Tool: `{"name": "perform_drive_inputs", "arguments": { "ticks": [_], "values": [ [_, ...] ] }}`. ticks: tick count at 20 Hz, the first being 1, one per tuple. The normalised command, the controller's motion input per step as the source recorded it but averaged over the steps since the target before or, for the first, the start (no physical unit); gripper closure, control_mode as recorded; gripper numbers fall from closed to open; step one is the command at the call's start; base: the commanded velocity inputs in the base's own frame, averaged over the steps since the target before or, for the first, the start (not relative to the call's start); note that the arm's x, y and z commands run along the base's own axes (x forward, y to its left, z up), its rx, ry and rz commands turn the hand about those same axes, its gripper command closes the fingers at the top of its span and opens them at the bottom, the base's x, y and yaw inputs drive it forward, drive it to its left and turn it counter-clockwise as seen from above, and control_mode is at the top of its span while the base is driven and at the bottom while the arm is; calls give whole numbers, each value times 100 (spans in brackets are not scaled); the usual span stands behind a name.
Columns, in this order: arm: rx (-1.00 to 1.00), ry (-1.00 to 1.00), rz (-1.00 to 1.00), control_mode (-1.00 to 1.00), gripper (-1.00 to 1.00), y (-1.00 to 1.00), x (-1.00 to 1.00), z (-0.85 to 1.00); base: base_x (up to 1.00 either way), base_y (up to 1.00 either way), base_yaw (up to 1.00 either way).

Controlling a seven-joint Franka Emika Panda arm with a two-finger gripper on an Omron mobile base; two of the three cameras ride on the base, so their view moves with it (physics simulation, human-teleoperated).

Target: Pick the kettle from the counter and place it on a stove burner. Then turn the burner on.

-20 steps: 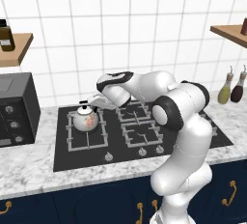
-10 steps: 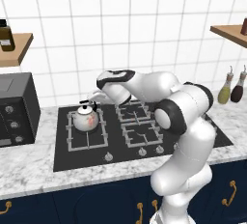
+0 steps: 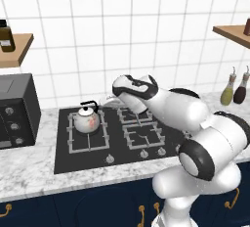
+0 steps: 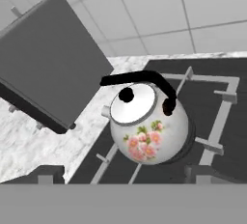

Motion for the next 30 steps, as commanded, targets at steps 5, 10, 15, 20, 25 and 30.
{"name": "perform_drive_inputs", "arguments": {
  "ticks": [5, 10, 15, 20, 25, 30],
  "values": [
    [-10, 28, 0, -100, -100, -1, -100, -16, 0, 0, 0],
    [-41, 73, 0, -100, -100, 42, -100, -91, 0, 0, 0],
    [-43, 63, 0, -100, -100, 34, -20, -79, 0, 0, 0],
    [-4, 2, -16, -100, -100, 0, 66, -35, 0, 0, 0],
    [-1, -9, -26, -100, -100, -4, 86, -27, 0, 0, 0],
    [-7, -2, -3, -100, -100, 5, 4, -19, 0, 0, 0]
  ]
}}
